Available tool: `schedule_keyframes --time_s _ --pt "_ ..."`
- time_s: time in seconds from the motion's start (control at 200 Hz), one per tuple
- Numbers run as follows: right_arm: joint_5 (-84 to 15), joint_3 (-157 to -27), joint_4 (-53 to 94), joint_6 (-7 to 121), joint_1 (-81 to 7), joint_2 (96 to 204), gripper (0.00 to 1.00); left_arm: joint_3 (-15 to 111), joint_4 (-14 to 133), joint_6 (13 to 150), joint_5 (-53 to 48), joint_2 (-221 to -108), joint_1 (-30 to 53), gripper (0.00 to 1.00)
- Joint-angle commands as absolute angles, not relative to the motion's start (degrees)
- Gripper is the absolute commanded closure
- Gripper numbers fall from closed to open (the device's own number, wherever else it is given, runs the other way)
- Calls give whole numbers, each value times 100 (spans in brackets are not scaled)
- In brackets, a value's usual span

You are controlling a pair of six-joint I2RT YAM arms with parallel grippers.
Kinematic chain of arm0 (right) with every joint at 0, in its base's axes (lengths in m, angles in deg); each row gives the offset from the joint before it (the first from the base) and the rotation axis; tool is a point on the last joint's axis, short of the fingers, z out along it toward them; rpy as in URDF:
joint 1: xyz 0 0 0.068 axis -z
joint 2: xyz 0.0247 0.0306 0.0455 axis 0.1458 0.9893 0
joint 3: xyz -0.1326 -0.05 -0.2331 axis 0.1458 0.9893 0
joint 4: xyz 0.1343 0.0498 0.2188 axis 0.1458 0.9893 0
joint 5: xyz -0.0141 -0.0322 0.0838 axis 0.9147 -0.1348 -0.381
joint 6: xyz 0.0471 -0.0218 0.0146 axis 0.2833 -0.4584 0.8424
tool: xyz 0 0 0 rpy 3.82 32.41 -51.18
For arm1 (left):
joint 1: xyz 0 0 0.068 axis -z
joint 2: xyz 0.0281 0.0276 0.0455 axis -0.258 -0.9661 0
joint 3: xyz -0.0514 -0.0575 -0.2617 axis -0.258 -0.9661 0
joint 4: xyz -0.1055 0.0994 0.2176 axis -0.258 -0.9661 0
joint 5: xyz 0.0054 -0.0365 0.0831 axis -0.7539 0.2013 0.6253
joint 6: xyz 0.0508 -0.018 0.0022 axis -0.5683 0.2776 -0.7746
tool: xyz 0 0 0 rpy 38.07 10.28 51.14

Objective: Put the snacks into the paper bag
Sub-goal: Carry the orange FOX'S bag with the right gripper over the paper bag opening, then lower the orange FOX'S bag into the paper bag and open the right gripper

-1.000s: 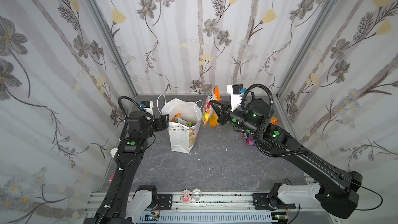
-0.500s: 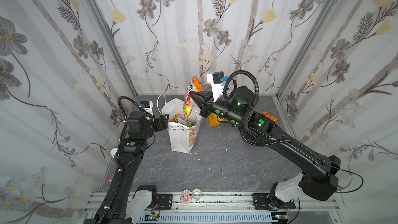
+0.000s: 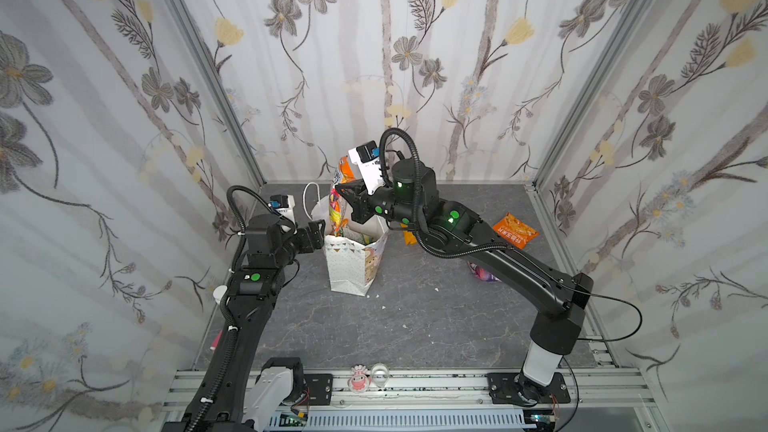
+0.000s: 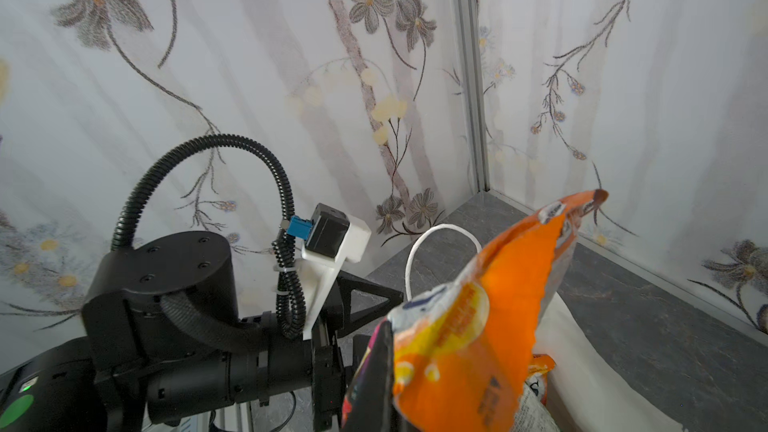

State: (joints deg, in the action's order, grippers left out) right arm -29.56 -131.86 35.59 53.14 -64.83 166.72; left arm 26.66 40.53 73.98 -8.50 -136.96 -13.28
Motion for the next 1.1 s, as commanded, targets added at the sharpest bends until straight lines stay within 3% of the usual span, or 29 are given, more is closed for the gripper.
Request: schedule_keyframes --time_s 0.0,0.225,1.094 --pt "-3163 -13335 3626 5038 -6370 16847 100 2659 4092 7328 -809 -13693 -1328 17" --pt "-3432 -13340 3680 5128 -6018 17132 100 2659 4084 7317 -778 -13682 -1323 17" --pt "-2477 -13341 4065 4458 -6075 17416 100 2667 4064 7274 -708 -13691 -1328 17"
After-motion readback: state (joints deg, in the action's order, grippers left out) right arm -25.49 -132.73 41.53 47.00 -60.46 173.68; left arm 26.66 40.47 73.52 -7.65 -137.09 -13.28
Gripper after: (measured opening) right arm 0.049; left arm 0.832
